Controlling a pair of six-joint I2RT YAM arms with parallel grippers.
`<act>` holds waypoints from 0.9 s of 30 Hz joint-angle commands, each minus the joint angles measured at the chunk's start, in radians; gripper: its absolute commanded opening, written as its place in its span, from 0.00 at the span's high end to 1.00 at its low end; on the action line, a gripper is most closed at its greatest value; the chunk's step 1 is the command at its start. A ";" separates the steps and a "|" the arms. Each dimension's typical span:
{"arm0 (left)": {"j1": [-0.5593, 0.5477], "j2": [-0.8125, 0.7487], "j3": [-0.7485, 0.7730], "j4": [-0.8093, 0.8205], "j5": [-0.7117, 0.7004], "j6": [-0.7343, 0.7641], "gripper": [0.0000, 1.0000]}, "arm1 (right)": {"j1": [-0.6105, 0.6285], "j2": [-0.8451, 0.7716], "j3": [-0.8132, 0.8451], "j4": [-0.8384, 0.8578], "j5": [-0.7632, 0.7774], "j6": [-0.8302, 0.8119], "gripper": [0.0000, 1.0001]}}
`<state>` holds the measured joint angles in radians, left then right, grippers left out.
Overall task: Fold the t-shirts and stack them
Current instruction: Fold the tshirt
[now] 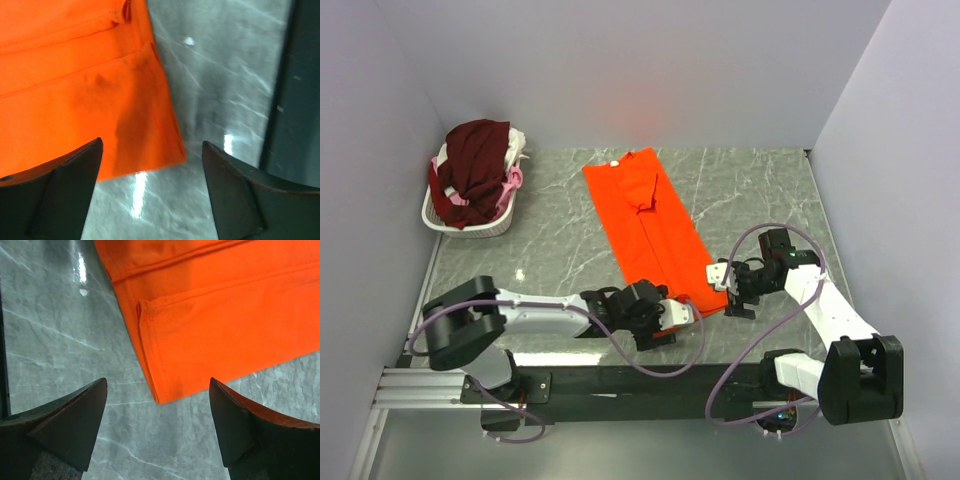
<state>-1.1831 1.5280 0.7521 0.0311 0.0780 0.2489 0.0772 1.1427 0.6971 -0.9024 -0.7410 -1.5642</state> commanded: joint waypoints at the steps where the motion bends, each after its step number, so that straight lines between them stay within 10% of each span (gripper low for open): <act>1: -0.027 0.053 0.078 0.067 -0.075 0.050 0.17 | -0.016 -0.009 -0.016 0.043 0.015 -0.030 0.12; 12: -0.064 0.153 0.069 0.020 -0.161 0.072 0.39 | -0.042 -0.003 -0.010 0.028 0.014 -0.079 0.12; 16: -0.067 0.147 0.040 0.006 -0.191 0.058 0.78 | -0.040 0.011 -0.030 0.023 0.023 -0.149 0.14; 27: -0.066 0.037 -0.050 0.049 -0.179 0.036 0.91 | 0.066 0.080 -0.064 0.072 0.110 -0.277 0.20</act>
<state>-1.2453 1.5917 0.7162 0.0753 -0.1040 0.2977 0.0830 1.2301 0.6563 -0.8669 -0.6678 -1.8088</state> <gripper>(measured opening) 0.104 0.808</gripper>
